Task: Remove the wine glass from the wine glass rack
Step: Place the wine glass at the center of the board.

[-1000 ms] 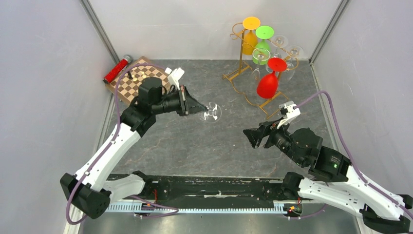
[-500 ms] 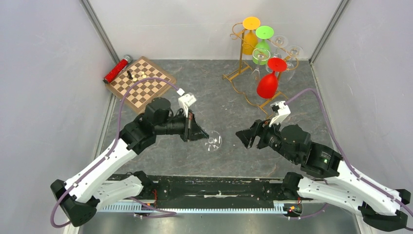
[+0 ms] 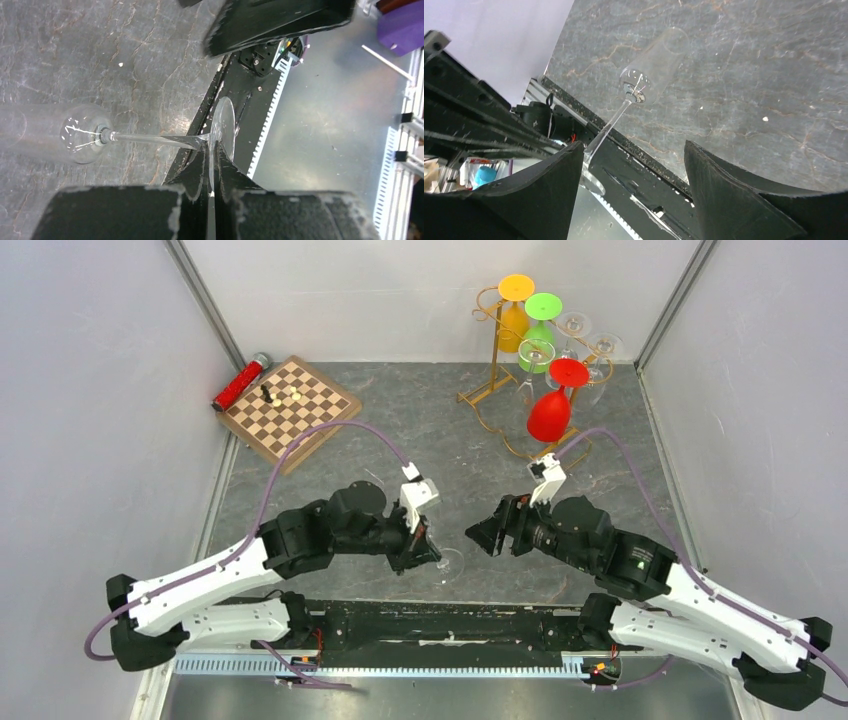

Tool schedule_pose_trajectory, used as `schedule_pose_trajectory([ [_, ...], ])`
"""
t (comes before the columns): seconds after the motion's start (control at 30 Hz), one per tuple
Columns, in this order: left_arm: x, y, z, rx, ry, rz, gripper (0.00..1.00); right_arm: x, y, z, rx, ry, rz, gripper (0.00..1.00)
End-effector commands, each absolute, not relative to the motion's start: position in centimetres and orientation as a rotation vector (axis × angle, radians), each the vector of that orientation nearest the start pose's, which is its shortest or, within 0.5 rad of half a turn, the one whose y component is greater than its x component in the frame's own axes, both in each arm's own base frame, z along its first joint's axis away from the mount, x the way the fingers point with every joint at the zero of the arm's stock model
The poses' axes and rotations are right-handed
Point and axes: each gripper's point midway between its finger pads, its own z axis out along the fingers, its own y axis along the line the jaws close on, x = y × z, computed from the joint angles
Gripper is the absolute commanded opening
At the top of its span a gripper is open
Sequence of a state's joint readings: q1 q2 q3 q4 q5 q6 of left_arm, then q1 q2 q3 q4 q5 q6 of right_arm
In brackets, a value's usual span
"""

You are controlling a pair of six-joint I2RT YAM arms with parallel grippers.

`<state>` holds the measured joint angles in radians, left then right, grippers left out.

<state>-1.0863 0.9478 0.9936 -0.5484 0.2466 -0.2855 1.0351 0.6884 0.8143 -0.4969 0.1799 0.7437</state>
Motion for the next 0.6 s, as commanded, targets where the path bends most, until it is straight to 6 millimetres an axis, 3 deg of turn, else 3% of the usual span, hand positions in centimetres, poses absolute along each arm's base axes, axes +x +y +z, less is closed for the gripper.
schedule_pose_trajectory([
  [0.0, 9.2, -30.5, 27.4, 1.101, 1.803, -0.955, 0.02, 13.6, 25.0, 25.3, -0.174, 2.064, 1.09, 0.76],
  [0.27, 6.8, -31.6, 27.0, 1.232, 1.704, -0.811, 0.02, 12.7, 26.3, 23.9, -0.205, 2.104, 1.162, 0.76],
  [0.57, 5.7, -32.8, 26.0, 1.338, 1.63, -0.643, 0.02, 11.6, 27.0, 21.7, -0.229, 2.168, 1.217, 0.75],
])
